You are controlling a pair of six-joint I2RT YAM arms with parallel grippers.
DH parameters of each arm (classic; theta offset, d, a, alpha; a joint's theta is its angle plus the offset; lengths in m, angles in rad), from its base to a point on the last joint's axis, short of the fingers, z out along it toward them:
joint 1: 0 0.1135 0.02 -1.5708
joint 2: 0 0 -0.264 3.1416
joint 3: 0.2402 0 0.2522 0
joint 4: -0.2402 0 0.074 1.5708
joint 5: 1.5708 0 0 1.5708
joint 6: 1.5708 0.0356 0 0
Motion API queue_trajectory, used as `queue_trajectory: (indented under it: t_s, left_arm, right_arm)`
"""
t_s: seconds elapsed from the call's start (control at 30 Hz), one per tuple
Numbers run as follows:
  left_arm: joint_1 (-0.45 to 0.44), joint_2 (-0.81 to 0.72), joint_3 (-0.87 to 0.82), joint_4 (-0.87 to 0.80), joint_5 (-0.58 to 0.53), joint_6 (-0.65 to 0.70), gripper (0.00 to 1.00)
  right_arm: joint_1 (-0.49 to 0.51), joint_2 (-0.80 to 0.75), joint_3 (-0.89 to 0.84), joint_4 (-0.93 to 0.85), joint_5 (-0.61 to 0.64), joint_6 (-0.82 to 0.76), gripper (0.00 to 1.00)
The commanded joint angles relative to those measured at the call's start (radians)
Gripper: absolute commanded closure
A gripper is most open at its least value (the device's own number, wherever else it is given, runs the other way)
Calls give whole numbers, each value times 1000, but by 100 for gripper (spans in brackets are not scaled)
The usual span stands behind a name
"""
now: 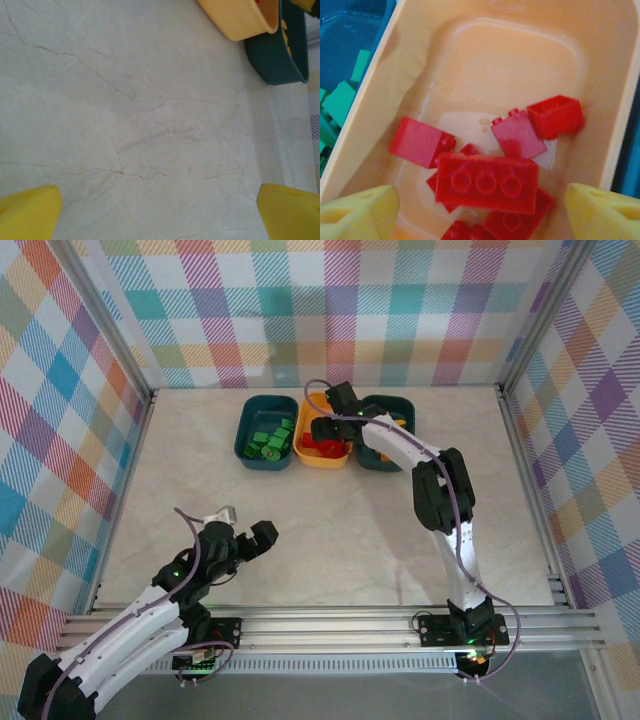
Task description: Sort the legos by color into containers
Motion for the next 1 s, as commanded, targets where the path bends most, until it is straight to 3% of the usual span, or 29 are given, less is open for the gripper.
queue_trajectory:
  t_s: [0.0, 0.27, 0.33, 0.53, 0.7, 0.83, 0.97]
  left_arm:
    - [-8, -49, 15, -59, -31, -3, 0]
    - [-9, -129, 79, -118, -168, 35, 0]
    - [-9, -125, 105, -120, -202, 47, 0]
    - [-9, -43, 189, -110, -284, -17, 0]
    - [-9, 53, 233, -78, -305, -75, 0]
    - [-10, 114, 298, -95, -330, -64, 0]
    - [-10, 145, 343, -172, -500, -109, 0]
  right_arm:
    - [8, -170, -76, 27, -22, -1, 12]
    - [26, -505, -363, 148, -113, 6, 9]
    - [35, -590, -450, 191, -142, 11, 3]
    - [79, -802, -643, 324, -262, 73, 0]
    - [111, -921, -814, 542, -309, 93, 0]
    - [134, -961, -850, 535, -217, 12, 0]
    - [134, -951, -816, 416, -120, 13, 0]
